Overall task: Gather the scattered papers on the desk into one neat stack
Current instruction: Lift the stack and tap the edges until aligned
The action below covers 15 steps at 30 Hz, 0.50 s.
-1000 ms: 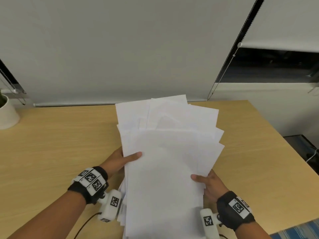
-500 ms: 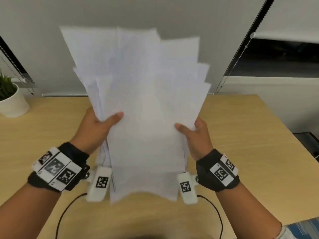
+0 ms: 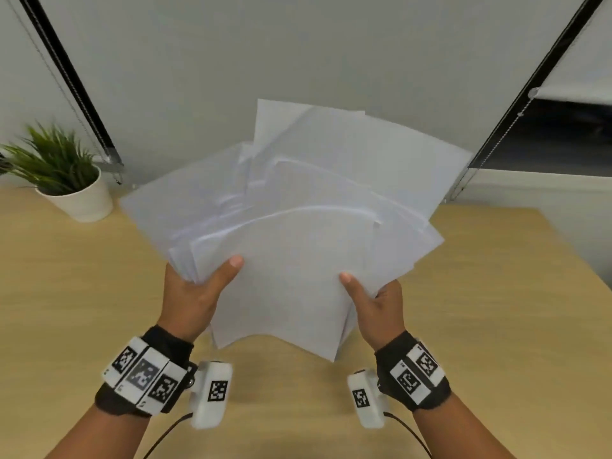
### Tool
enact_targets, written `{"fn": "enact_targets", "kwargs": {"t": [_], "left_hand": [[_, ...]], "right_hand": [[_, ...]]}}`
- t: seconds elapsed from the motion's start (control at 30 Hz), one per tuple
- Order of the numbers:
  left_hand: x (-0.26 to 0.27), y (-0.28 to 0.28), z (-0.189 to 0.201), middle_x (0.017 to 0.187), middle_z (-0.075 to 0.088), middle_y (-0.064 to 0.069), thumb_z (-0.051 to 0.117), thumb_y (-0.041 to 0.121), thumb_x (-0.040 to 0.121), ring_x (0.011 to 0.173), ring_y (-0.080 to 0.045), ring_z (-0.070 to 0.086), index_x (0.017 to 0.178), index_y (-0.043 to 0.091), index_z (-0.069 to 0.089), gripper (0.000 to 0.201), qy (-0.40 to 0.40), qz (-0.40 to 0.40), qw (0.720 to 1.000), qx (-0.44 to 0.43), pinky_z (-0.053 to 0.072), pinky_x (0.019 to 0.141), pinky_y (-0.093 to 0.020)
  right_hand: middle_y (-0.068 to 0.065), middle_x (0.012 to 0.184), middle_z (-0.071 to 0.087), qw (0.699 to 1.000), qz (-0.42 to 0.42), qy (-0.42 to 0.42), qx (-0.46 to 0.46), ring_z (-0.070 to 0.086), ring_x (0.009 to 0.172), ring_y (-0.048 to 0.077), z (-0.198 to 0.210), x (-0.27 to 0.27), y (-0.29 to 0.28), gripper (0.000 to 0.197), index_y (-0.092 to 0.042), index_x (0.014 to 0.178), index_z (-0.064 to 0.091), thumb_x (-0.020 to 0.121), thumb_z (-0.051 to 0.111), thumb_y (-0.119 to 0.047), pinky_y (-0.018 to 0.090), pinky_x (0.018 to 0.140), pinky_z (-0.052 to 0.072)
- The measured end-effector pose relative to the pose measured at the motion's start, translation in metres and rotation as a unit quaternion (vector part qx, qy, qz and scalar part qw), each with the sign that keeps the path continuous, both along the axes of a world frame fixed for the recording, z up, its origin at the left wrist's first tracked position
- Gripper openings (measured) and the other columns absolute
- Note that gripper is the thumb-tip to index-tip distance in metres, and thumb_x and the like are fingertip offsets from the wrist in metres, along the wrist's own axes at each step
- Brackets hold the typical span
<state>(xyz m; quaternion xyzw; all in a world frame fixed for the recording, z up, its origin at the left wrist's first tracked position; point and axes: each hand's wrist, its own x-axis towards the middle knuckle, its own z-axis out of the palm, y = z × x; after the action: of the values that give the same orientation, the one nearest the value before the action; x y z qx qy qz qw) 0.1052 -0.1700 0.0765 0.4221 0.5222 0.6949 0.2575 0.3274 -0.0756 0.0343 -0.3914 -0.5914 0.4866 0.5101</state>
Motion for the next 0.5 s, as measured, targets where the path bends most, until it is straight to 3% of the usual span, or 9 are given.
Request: {"fn": "enact_targets", "kwargs": {"t": [0.07, 0.13, 0.23, 0.3, 0.37, 0.43, 0.5], "left_hand": [[0.001, 0.002, -0.003, 0.096, 0.075, 0.019, 0.079, 0.021, 0.073, 0.096, -0.002, 0.07, 0.096, 0.036, 0.07, 0.029, -0.004, 0.031, 0.999, 0.007, 0.057, 0.085, -0.024], [0.007, 0.005, 0.01, 0.087, 0.075, 0.023, 0.075, 0.009, 0.077, 0.088, 0.004, 0.07, 0.086, 0.035, 0.072, 0.028, -0.01, 0.073, 0.997, 0.026, 0.057, 0.079, -0.019], [0.008, 0.004, 0.048, 0.09, 0.075, 0.023, 0.075, 0.017, 0.074, 0.093, 0.001, 0.07, 0.093, 0.029, 0.066, 0.024, -0.033, 0.124, 0.987, 0.093, 0.057, 0.086, -0.026], [0.0, -0.001, 0.068, 0.106, 0.074, 0.012, 0.077, 0.027, 0.074, 0.101, -0.013, 0.069, 0.111, 0.023, 0.062, 0.04, -0.036, 0.09, 0.984, 0.147, 0.057, 0.085, -0.031], [-0.014, -0.006, 0.077, 0.116, 0.068, -0.004, 0.079, 0.039, 0.071, 0.087, -0.021, 0.068, 0.126, 0.011, 0.055, 0.066, -0.048, 0.002, 0.989, 0.142, 0.059, 0.063, -0.026], [-0.028, -0.008, 0.072, 0.103, 0.069, -0.004, 0.083, 0.049, 0.061, 0.069, -0.015, 0.067, 0.118, 0.015, 0.06, 0.071, -0.053, -0.064, 0.992, 0.093, 0.053, 0.048, -0.019], [-0.036, -0.003, 0.053, 0.096, 0.074, 0.008, 0.085, 0.042, 0.059, 0.079, -0.01, 0.071, 0.103, 0.028, 0.069, 0.049, -0.051, -0.071, 0.995, 0.056, 0.058, 0.06, -0.022]], "right_hand": [[-0.021, 0.078, 0.074, 1.0, -0.008, 0.009, 0.004, 0.07, 0.078, -0.005, 0.002, -0.002, -0.002, 0.013, -0.01, 0.088, 0.069, 0.084, 0.066, 0.001, 0.009, 0.067, 0.051], [-0.02, 0.073, 0.074, 0.999, -0.018, 0.025, 0.027, 0.069, 0.074, -0.005, 0.016, -0.008, -0.004, 0.016, -0.014, 0.08, 0.069, 0.084, 0.065, 0.002, 0.009, 0.065, 0.05], [-0.019, 0.075, 0.073, 0.991, -0.007, 0.047, 0.129, 0.07, 0.077, -0.001, 0.049, -0.015, -0.007, 0.016, -0.017, 0.078, 0.068, 0.084, 0.066, -0.001, 0.014, 0.072, 0.052], [-0.018, 0.074, 0.071, 0.978, 0.034, 0.01, 0.207, 0.07, 0.079, 0.002, 0.075, -0.014, -0.008, 0.015, -0.019, 0.075, 0.067, 0.083, 0.068, -0.007, 0.017, 0.075, 0.052], [-0.015, 0.077, 0.073, 0.971, 0.077, -0.036, 0.225, 0.071, 0.082, 0.005, 0.09, -0.01, 0.0, 0.01, -0.016, 0.074, 0.069, 0.081, 0.072, -0.009, 0.019, 0.078, 0.051], [-0.02, 0.082, 0.074, 0.975, 0.086, -0.012, 0.204, 0.071, 0.085, 0.002, 0.09, -0.01, 0.014, 0.016, -0.017, 0.081, 0.069, 0.078, 0.073, -0.002, 0.017, 0.078, 0.052], [-0.019, 0.084, 0.075, 0.984, 0.08, 0.048, 0.149, 0.071, 0.085, 0.003, 0.079, -0.016, 0.021, 0.023, -0.013, 0.088, 0.068, 0.076, 0.07, 0.007, 0.019, 0.075, 0.053]]}}
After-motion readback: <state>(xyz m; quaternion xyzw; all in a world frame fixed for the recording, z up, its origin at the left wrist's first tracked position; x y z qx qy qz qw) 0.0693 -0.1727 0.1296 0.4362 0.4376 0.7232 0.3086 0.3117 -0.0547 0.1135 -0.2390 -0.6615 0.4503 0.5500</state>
